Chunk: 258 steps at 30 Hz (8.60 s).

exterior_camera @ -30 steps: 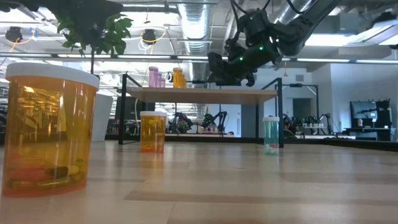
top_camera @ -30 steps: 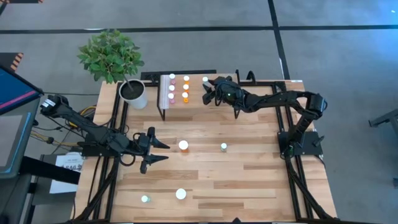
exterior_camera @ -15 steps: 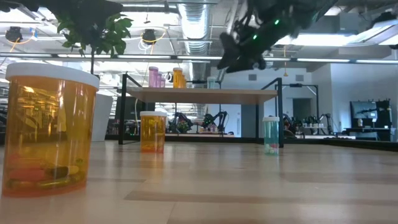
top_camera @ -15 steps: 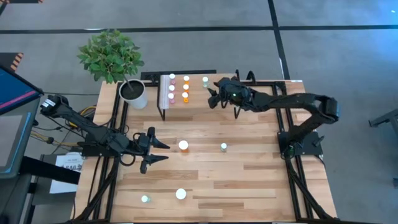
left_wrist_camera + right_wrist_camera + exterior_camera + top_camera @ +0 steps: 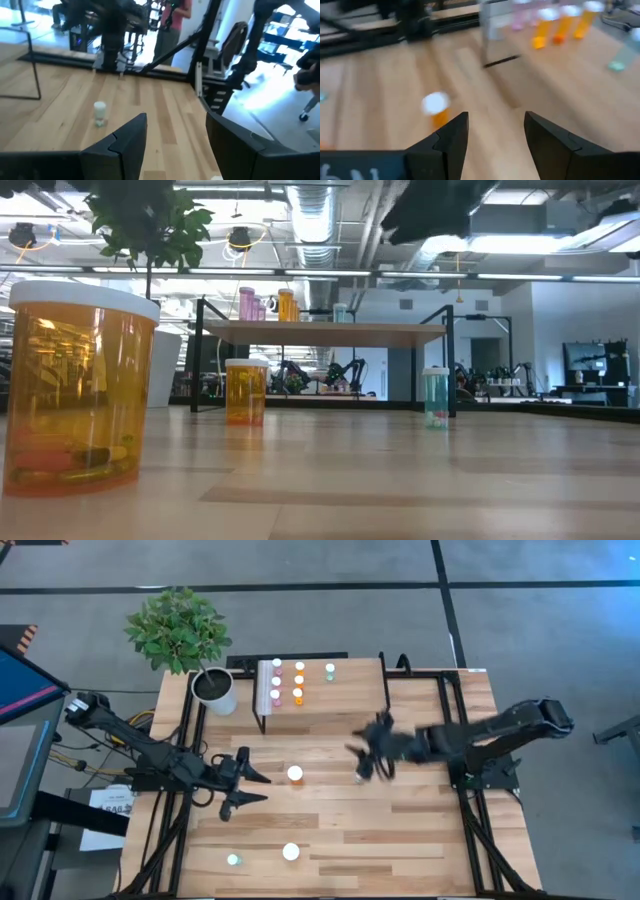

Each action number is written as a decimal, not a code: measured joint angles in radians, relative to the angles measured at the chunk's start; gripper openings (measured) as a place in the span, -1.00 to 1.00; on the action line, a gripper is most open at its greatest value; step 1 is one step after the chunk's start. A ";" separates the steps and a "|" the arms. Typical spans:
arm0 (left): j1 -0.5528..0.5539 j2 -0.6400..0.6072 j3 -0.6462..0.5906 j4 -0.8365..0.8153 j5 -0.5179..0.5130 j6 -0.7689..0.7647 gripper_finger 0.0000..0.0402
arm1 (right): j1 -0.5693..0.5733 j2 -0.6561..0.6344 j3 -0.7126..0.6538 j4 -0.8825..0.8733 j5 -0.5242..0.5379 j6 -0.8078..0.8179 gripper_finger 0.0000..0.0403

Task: Pick and place medicine bottles onto shelf by color
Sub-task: Put the top blue pill bottle on the shelf aligned with the other blue pill bottle, then put the blue pill bottle on the shelf aligned with the other blue pill bottles

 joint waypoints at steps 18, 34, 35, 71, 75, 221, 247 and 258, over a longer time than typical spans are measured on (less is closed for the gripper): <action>-0.094 -0.039 0.000 -0.006 -0.104 0.039 -0.04 | 0.326 0.297 0.000 -0.200 0.296 0.502 0.05; -0.092 -0.040 0.000 -0.010 -0.106 0.058 -0.04 | 0.392 -0.059 -0.615 0.692 0.356 0.285 0.04; -0.092 -0.039 0.000 -0.010 -0.106 0.058 -0.04 | 0.394 -0.047 -0.623 0.750 0.351 0.240 0.04; -0.092 -0.039 0.000 -0.045 -0.115 0.039 -0.04 | 0.243 0.350 -0.549 0.814 0.268 0.269 0.02; -0.092 -0.039 0.000 -0.045 -0.116 0.039 -0.04 | 0.243 0.343 -0.549 0.818 0.268 0.269 -0.06; -0.076 -0.040 0.000 -0.067 -0.141 0.031 -0.04 | -0.535 0.268 0.142 0.293 -0.281 -0.156 0.11; -0.477 0.367 0.390 -0.779 -0.104 -0.419 -0.04 | 0.199 0.078 0.142 0.040 0.128 -0.038 0.11; -0.583 0.598 0.499 -0.833 0.003 -0.577 -0.02 | 0.345 0.325 0.140 0.247 0.139 0.008 0.10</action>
